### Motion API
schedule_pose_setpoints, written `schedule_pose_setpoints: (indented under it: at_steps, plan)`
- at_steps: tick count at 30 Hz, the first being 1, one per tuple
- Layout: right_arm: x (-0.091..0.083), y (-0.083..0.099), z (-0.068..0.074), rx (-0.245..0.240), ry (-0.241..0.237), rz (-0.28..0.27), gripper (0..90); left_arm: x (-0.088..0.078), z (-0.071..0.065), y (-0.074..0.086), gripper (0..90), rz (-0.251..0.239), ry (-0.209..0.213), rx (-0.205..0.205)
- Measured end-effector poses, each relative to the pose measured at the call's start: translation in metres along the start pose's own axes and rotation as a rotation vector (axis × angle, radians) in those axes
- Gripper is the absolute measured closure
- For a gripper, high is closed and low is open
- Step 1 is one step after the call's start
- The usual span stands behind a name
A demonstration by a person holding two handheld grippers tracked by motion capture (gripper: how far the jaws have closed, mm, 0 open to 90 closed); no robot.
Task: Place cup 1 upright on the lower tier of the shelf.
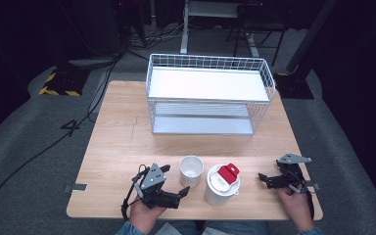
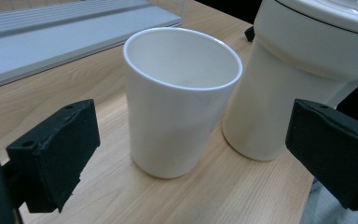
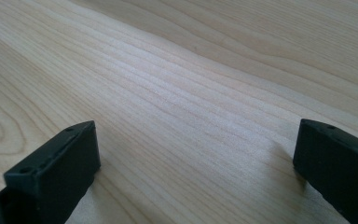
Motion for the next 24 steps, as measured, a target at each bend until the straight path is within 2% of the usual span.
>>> schedule_pose_setpoints:
  at_steps: [4, 8, 12, 15, 24]
  plan:
    - [0.0, 0.0, 0.0, 0.0, 0.0, 0.0, 0.4, 0.01, -0.002, -0.001, 3.0, -0.002, 0.012, 0.006]
    - [0.0, 0.0, 0.0, 0.0, 0.0, 0.0, 0.4, 0.017, 0.001, -0.001, 2.9, 0.007, -0.006, 0.018]
    - [0.0, 0.0, 0.0, 0.0, 0.0, 0.0, 0.4, 0.028, 0.008, 0.003, 4.6, 0.015, -0.049, -0.024]
    - [0.0, 0.0, 0.0, 0.0, 0.0, 0.0, 0.4, 0.031, 0.011, 0.004, 7.0, 0.021, -0.064, -0.039]
    - [0.0, 0.0, 0.0, 0.004, 0.002, 0.0, 0.4, 0.044, 0.017, 0.007, 9.6, 0.043, -0.053, -0.029]
Point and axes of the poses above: each handheld gripper's, and its own axes: x roughly forward along the jaws, y roughly out of its underside, z roughly to its left, the point moved 8 cm from there along x, roughly forward along the jaws, and after that the axes turned 8 degrees about y, right-handed, at the moved point
